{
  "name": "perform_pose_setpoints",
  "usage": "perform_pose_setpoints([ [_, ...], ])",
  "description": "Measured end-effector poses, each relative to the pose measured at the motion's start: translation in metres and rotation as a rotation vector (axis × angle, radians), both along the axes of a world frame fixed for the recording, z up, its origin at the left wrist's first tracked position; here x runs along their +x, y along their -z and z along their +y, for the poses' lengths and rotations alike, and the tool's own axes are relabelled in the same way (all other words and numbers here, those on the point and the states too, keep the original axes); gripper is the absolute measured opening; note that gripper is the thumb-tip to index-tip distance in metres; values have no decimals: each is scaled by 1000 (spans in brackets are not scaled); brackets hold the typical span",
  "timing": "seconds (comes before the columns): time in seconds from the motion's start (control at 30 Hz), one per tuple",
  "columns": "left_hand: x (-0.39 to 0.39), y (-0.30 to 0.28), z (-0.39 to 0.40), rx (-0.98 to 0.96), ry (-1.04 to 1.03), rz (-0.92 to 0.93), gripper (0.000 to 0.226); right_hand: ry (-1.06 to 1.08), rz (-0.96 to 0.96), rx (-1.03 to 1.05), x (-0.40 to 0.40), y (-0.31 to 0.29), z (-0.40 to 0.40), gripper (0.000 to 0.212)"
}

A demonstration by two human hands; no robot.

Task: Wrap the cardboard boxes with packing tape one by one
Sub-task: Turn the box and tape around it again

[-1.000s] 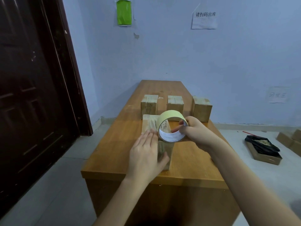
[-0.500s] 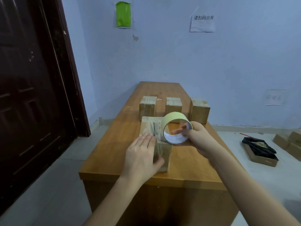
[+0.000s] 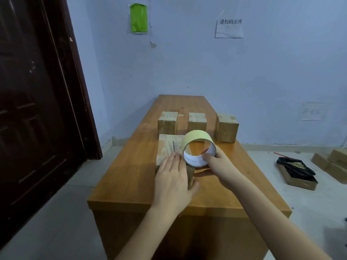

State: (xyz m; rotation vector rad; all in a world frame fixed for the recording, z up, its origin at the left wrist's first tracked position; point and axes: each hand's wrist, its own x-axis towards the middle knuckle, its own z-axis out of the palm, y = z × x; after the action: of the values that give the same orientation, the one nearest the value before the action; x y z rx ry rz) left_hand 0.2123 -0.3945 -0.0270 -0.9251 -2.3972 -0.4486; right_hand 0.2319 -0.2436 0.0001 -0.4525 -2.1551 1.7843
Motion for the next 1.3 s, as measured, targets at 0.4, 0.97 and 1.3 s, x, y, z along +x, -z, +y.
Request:
perform_pose_setpoints([
  [0.4, -11, 4, -10, -39, 53, 49, 64, -127, 14, -250, 19, 8, 28, 22],
  [0.97, -5, 0, 16, -132, 68, 51, 60, 61, 23, -474, 7, 63, 3, 16],
  [1.3, -17, -7, 8, -181, 150, 97, 56, 171, 49, -511, 10, 58, 0, 19],
])
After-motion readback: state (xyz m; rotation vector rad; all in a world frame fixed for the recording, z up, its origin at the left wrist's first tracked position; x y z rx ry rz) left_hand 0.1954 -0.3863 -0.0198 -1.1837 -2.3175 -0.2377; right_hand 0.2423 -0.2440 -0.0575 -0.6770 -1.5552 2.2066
